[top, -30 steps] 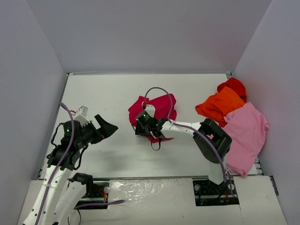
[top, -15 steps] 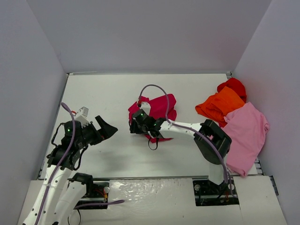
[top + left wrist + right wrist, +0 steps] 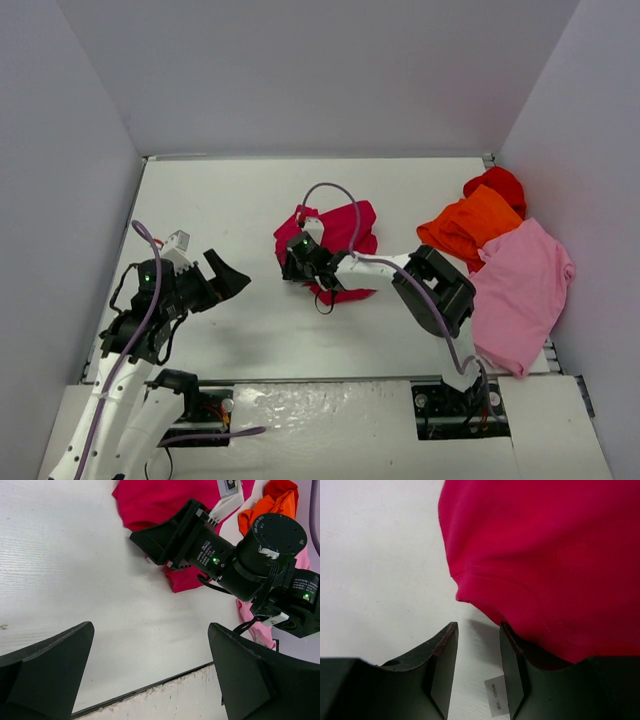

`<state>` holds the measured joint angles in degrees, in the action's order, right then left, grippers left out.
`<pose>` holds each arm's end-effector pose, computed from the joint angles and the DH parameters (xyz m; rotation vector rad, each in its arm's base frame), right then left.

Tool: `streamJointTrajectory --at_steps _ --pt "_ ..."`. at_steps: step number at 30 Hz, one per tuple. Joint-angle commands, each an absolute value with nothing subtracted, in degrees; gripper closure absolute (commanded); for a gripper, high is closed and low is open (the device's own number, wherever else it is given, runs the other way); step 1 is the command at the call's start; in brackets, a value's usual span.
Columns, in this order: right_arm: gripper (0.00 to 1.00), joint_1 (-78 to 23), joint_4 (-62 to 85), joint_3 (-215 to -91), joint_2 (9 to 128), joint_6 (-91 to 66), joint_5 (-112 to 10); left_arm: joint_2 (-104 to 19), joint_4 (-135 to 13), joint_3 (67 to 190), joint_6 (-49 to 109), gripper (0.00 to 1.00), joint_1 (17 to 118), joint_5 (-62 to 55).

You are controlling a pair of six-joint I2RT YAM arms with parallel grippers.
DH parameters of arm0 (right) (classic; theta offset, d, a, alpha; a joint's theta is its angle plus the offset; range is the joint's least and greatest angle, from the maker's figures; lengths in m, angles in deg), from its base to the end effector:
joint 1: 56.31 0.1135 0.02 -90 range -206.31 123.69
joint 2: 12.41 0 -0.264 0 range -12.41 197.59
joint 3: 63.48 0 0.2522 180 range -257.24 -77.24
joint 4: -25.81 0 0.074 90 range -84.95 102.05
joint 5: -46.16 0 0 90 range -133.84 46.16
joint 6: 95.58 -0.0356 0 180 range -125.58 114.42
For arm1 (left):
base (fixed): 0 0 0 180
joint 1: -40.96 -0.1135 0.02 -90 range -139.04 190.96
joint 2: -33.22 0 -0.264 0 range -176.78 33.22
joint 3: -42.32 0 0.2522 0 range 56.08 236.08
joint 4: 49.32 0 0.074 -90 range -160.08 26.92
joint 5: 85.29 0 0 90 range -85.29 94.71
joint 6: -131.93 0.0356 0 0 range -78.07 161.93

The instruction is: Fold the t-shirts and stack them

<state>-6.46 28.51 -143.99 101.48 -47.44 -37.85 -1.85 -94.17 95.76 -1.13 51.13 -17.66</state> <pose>0.2811 0.3275 0.1603 -0.0887 2.2185 0.8260 0.1344 -0.0379 0.2970 -0.3516 2.1089 -0.9637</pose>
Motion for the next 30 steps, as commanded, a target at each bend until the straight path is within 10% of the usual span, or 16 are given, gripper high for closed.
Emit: streamJointTrajectory --at_steps 1,30 --pt "0.63 -7.0 23.0 -138.1 94.0 -46.2 -33.0 -1.7 -92.4 99.3 -0.2 0.03 51.7 -16.8" --pt "0.60 -8.1 20.9 -135.8 84.7 -45.4 -36.1 -5.4 -93.0 97.9 -2.1 0.03 51.7 -13.9"
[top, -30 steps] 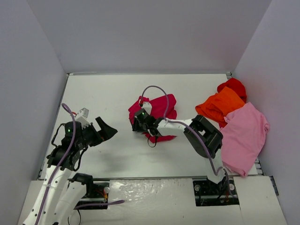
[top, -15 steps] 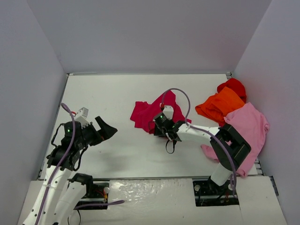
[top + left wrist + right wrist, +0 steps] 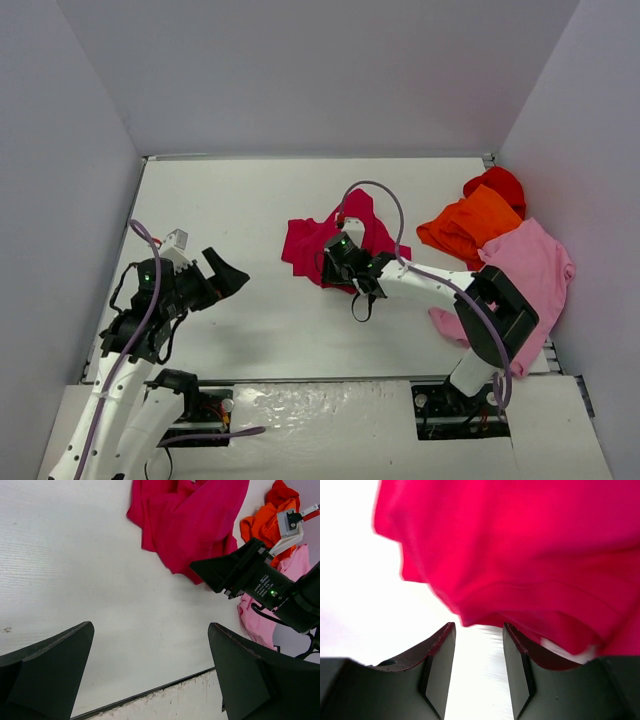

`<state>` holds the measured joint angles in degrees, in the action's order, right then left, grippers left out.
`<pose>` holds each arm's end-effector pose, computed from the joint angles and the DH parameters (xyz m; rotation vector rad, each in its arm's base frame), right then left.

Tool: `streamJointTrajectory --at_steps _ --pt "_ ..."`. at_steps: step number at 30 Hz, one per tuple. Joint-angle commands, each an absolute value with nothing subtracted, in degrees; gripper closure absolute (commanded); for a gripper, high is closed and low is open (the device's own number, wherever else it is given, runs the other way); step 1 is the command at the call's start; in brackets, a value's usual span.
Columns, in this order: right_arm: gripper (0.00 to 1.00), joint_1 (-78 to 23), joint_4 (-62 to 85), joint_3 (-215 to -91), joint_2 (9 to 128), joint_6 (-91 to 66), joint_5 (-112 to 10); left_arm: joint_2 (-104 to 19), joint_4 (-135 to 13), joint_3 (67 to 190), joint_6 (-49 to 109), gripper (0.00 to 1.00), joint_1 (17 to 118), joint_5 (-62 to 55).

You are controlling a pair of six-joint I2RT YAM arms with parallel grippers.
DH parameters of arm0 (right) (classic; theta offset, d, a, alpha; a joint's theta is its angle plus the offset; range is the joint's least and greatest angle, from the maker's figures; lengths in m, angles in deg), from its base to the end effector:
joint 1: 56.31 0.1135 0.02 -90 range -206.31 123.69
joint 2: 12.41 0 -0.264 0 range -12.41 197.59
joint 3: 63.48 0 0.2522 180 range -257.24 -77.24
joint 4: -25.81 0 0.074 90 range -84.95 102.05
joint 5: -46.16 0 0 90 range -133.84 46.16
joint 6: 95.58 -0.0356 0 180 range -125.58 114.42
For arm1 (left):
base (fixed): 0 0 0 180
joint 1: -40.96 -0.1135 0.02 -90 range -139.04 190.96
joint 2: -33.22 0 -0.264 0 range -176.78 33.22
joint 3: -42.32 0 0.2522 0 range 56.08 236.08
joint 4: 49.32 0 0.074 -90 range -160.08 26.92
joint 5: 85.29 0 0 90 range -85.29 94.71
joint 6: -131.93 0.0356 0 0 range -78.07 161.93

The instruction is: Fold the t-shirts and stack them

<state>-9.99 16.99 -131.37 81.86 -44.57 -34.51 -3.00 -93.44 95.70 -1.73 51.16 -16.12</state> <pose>0.2492 0.2526 0.2018 -0.0489 2.2544 0.6561 0.1391 -0.0379 0.2953 -0.3836 2.1112 -0.9417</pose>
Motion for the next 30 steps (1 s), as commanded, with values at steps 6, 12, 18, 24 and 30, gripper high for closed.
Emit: streamJointTrajectory --at_steps 6,12,18,24,30 --pt "0.61 -7.7 23.0 -136.4 88.2 -46.5 -37.9 -5.9 -90.9 97.1 -2.3 0.03 51.7 -15.3" --pt "0.61 -7.4 22.8 -135.6 87.1 -46.7 -37.6 -6.0 -90.5 96.6 -2.1 0.03 51.7 -15.6" --pt "0.61 -7.0 21.4 -133.7 83.3 -47.1 -35.9 -6.3 -89.5 95.9 -2.5 0.03 51.7 -15.9" --pt "0.60 -7.2 20.0 -131.5 82.3 -47.4 -33.1 -7.1 -88.3 95.3 -3.1 0.03 51.7 -16.8" --pt "0.60 -7.3 20.1 -131.7 83.9 -47.5 -32.3 -6.8 -88.7 95.2 -3.0 0.03 51.7 -16.8"
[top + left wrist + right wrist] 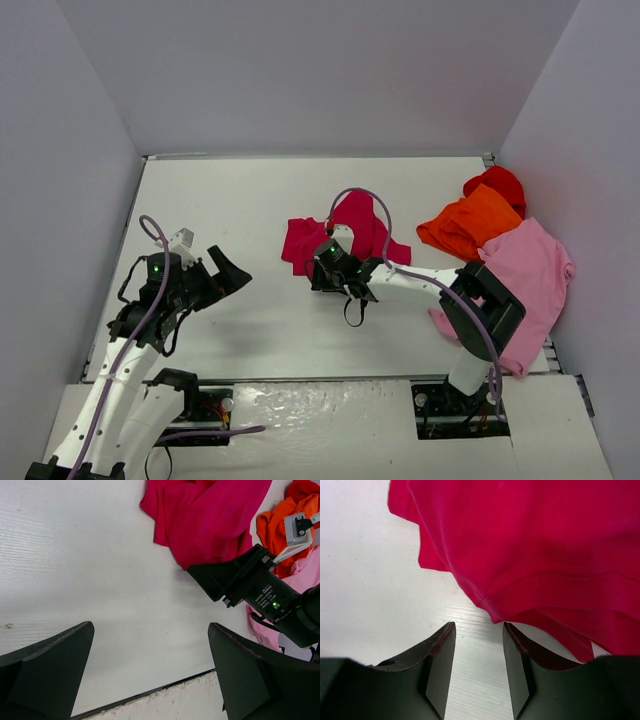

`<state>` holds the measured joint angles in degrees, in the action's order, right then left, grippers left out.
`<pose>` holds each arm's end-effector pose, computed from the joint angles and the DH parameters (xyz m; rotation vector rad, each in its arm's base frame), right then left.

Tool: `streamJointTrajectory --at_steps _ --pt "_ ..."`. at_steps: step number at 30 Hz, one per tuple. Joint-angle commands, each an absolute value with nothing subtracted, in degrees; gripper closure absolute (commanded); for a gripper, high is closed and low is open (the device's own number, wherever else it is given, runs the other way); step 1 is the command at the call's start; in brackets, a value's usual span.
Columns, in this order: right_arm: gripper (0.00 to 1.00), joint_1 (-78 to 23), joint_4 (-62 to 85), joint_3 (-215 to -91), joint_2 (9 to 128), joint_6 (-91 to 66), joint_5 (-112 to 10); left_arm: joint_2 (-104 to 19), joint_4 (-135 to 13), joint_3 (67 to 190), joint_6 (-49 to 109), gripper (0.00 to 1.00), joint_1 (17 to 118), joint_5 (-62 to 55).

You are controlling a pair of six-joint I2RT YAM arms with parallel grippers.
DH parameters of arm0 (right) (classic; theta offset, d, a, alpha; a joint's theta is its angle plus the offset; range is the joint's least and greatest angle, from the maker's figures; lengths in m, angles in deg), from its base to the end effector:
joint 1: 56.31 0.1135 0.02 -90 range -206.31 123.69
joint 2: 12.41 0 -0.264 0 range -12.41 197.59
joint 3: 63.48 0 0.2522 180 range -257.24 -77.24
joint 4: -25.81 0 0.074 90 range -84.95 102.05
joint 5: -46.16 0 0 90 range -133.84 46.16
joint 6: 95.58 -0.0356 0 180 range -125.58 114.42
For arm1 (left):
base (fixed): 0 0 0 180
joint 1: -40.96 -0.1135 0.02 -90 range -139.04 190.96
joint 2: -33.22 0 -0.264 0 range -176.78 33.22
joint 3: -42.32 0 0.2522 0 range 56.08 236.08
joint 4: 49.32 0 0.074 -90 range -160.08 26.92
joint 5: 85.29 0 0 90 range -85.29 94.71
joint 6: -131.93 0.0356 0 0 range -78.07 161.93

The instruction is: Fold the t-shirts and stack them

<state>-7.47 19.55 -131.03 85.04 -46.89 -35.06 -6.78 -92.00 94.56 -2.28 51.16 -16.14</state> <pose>0.2417 0.2682 0.1851 -0.0611 2.2850 0.6973 0.1520 -0.0402 0.2823 -0.4215 2.1693 -0.9346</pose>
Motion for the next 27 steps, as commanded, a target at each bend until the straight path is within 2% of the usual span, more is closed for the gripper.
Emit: streamJointTrajectory --at_steps 1,15,17,19,22,23,27 --pt "0.60 -7.3 20.1 -132.0 84.2 -47.4 -32.2 -6.8 -88.8 95.2 -3.0 0.03 51.7 -16.9" --pt "0.62 -8.4 22.9 -134.2 89.7 -45.4 -31.6 -7.0 -89.0 94.7 -3.1 0.03 51.7 -16.6" --pt "0.68 -8.4 23.1 -134.6 90.4 -45.2 -31.5 -7.2 -89.2 94.7 -3.0 0.03 51.7 -16.3" --pt "0.83 -8.4 23.1 -135.1 90.7 -45.0 -32.0 -7.3 -89.4 94.9 -2.9 0.03 51.7 -16.0" --pt "0.94 -8.4 23.0 -135.3 90.3 -44.6 -32.4 -7.6 -88.9 95.0 -2.8 0.03 51.8 -15.7" --pt "0.96 -8.4 22.9 -135.3 90.0 -44.3 -32.4 -7.8 -88.7 95.0 -2.8 0.03 51.7 -15.6" --pt "0.95 -8.4 21.9 -135.1 87.9 -43.7 -31.1 -10.1 -86.3 95.0 -2.4 0.03 51.7 -15.6"
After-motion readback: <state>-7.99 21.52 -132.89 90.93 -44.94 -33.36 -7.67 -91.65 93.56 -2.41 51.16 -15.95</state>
